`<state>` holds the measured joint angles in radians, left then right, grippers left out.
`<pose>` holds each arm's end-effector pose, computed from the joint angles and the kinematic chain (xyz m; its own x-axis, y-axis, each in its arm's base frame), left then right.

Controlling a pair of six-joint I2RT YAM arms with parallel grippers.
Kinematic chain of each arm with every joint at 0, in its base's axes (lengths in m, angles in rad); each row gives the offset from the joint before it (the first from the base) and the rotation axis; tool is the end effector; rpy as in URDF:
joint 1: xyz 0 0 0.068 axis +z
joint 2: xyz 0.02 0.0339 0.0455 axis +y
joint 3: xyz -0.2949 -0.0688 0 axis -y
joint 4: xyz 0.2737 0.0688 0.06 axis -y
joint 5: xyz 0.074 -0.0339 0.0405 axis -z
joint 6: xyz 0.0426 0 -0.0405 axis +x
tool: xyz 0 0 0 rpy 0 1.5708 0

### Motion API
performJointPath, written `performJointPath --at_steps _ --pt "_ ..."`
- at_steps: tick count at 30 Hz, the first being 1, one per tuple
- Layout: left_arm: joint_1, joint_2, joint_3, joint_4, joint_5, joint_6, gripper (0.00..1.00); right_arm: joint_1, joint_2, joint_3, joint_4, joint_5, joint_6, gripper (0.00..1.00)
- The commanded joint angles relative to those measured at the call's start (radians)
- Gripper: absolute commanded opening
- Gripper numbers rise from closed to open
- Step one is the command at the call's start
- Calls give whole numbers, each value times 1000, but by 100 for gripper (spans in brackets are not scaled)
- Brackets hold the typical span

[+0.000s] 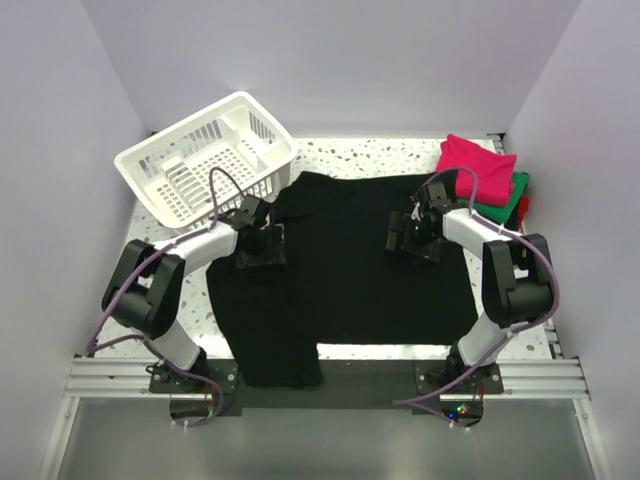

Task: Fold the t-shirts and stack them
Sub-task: Flatten the tshirt out

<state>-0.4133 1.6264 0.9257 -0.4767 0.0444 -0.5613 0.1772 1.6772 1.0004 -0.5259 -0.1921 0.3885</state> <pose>0.3005 -0.1339 0.1697 -0.9379 -0.1693 -0.3027 -0.0974 0.9662 -0.2387 0.3371 0.0686 0.1740 -0.9411 0.2092 -0.2655 0.1252 0.9453 0.3012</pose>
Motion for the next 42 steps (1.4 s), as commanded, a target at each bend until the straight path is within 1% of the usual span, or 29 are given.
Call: performJointPath --at_steps 1,3,4,9,15,20,27,32,34,38,42 --pt "5 84 33 10 -41 52 81 -16 42 46 -8 22 16 99" --pt "8 119 59 6 -64 64 81 -18 76 69 -11 22 7 99" --pt "10 160 86 3 -69 76 81 -21 90 76 -19 25 6 99" --pt "13 269 194 -13 -67 126 81 -38 170 138 -42 33 7 99" --pt "18 413 395 -68 -83 191 81 -61 240 231 -72 39 18 99" --pt "24 498 530 -106 -87 245 82 -64 323 334 -111 54 21 99" --pt "24 602 718 -126 -49 290 82 -65 378 448 -166 72 9 99" --pt "21 566 740 -106 -49 287 82 -65 372 509 -171 40 -29 98" --pt "21 518 728 -80 -20 287 82 -61 351 526 -171 25 -48 97" --pt "7 425 714 -36 -15 288 82 -42 297 535 -180 26 -92 97" --pt "-1 322 694 -26 -15 275 83 -10 247 517 -189 25 -105 97"
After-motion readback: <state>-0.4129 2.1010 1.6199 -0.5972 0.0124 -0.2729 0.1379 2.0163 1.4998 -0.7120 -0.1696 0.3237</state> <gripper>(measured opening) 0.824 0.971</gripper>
